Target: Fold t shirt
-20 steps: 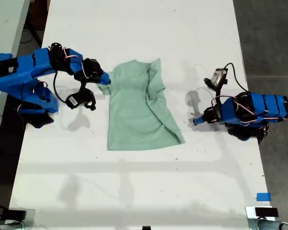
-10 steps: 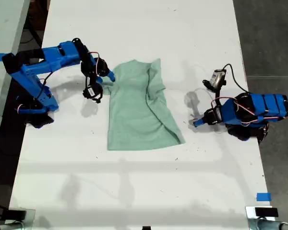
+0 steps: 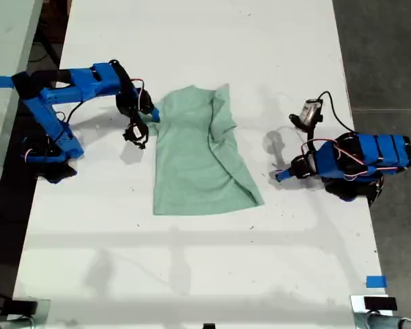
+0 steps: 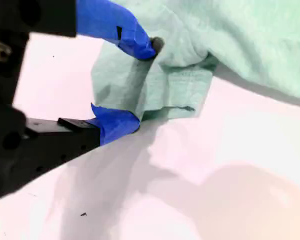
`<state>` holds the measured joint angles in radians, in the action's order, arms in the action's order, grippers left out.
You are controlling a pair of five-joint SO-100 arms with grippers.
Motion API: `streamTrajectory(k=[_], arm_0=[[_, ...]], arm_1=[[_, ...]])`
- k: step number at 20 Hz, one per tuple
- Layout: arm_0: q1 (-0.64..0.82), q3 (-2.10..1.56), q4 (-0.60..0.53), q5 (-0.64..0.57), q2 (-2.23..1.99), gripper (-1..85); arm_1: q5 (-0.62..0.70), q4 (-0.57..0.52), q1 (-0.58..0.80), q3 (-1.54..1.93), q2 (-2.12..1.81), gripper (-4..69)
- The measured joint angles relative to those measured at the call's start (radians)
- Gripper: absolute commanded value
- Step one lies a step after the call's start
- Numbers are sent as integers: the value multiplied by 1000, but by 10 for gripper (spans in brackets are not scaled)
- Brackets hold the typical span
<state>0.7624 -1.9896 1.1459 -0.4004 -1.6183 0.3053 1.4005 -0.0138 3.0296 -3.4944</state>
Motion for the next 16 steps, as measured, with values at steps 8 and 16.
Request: streamTrajectory(k=[8,16], arm_0=[[-54,110,17,-2,161,-2],[-175,612,445,84,144,-2]], arm_1=[[0,0,-11,0,0,34],[0,0,-11,0,0,35]])
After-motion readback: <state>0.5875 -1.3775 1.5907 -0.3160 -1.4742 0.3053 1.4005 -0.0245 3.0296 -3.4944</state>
